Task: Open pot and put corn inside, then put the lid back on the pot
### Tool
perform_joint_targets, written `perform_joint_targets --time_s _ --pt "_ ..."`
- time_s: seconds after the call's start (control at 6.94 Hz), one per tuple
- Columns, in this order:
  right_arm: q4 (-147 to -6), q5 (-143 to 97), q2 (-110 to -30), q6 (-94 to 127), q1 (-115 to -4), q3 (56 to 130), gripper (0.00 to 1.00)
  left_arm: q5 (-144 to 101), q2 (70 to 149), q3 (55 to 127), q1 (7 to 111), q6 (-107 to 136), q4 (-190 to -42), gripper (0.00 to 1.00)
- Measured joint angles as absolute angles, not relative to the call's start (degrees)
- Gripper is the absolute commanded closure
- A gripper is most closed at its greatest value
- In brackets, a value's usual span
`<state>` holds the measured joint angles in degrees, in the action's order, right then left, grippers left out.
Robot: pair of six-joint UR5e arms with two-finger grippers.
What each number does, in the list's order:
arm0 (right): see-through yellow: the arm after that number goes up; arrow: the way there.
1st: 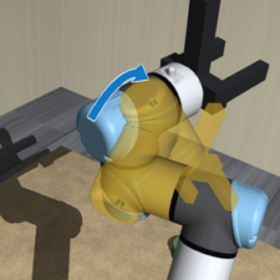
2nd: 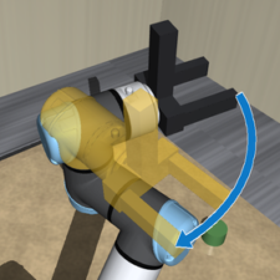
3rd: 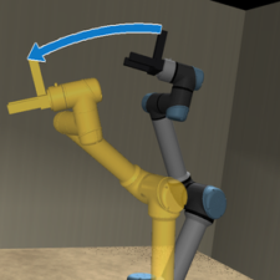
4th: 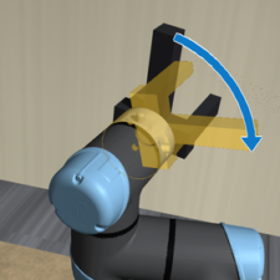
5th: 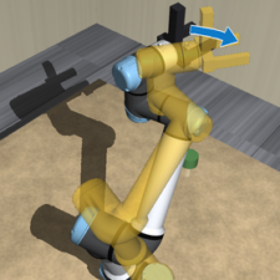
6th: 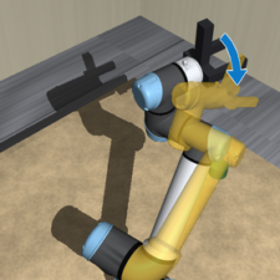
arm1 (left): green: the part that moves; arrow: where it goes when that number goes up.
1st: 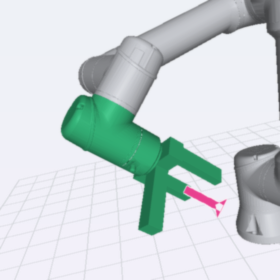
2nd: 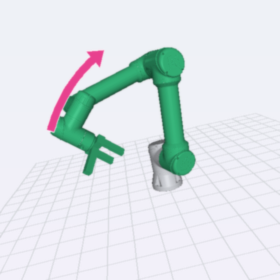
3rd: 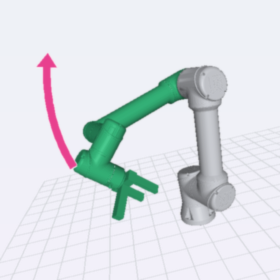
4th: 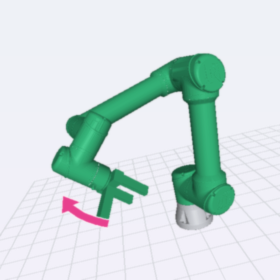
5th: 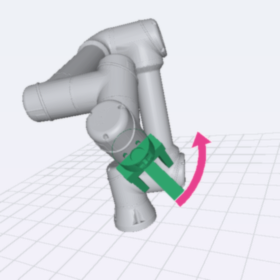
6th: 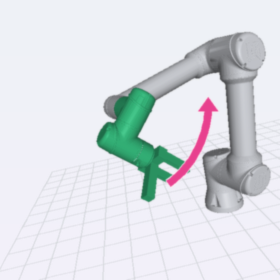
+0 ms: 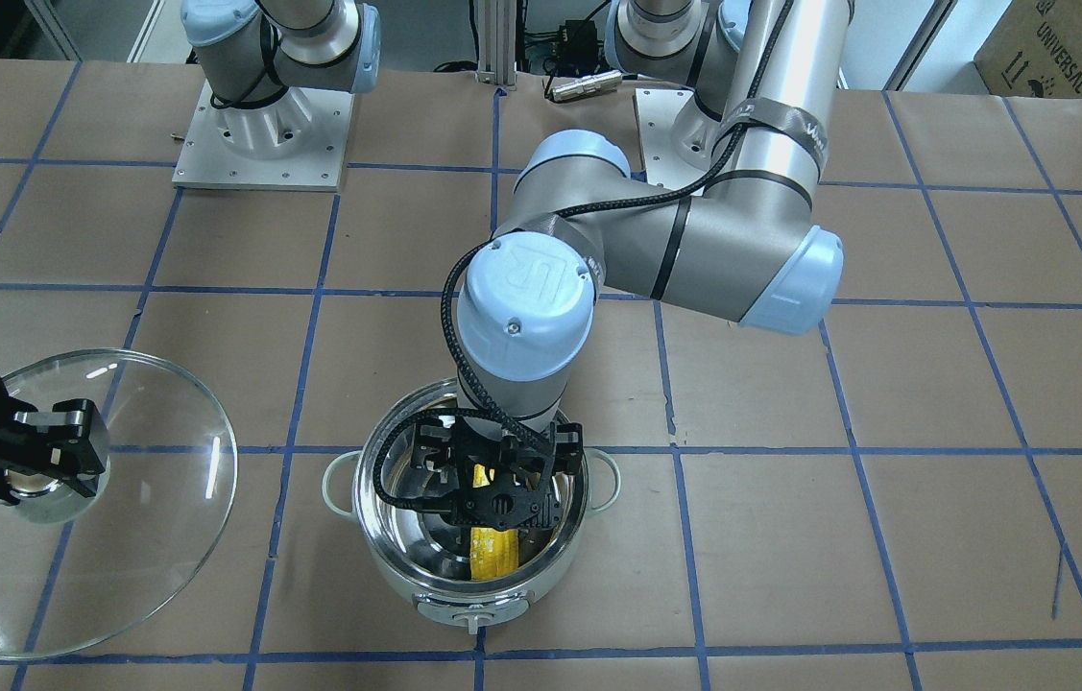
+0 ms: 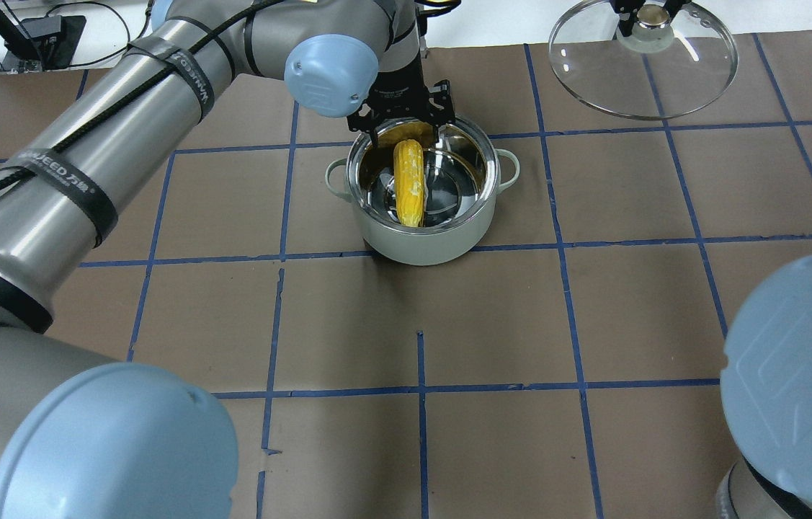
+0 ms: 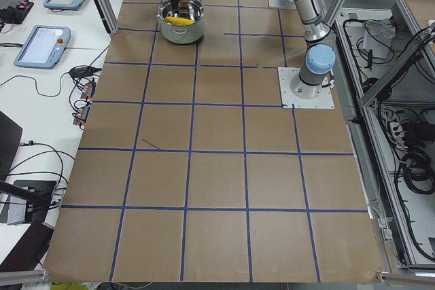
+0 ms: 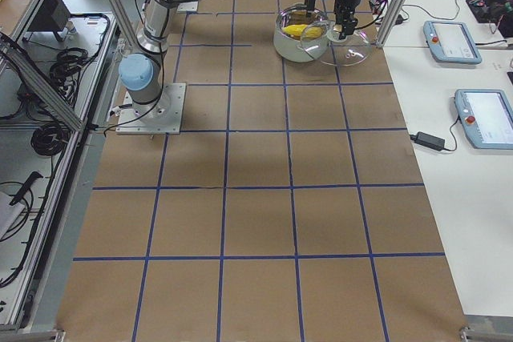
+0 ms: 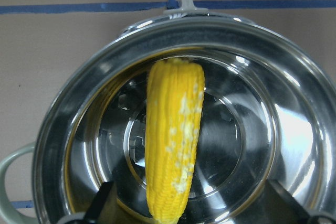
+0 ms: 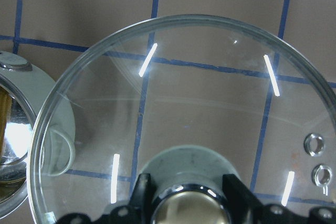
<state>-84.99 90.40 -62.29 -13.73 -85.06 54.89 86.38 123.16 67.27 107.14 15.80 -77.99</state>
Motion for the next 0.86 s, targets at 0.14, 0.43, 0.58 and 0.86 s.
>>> perform_joint_targets --time_s 0.14,0.43,0.58,0.86 --pt "-85.06 90.44 -62.43 -13.36 -85.4 54.98 0.93 86.41 121.07 67.33 105.34 13.09 -80.73 0.0" --pt "-86.22 90.76 -62.18 -8.77 -88.78 55.69 0.93 86.55 115.02 68.86 100.28 5.41 -87.55 0.0" --pt "-88.49 91.25 -61.53 -3.12 -92.88 56.71 0.93 86.57 110.84 72.18 97.5 1.79 -89.24 0.0" --pt "-94.84 91.69 -60.54 5.91 -100.87 60.72 0.93 87.6 102.37 79.82 91.84 -3.19 -89.84 0.0"
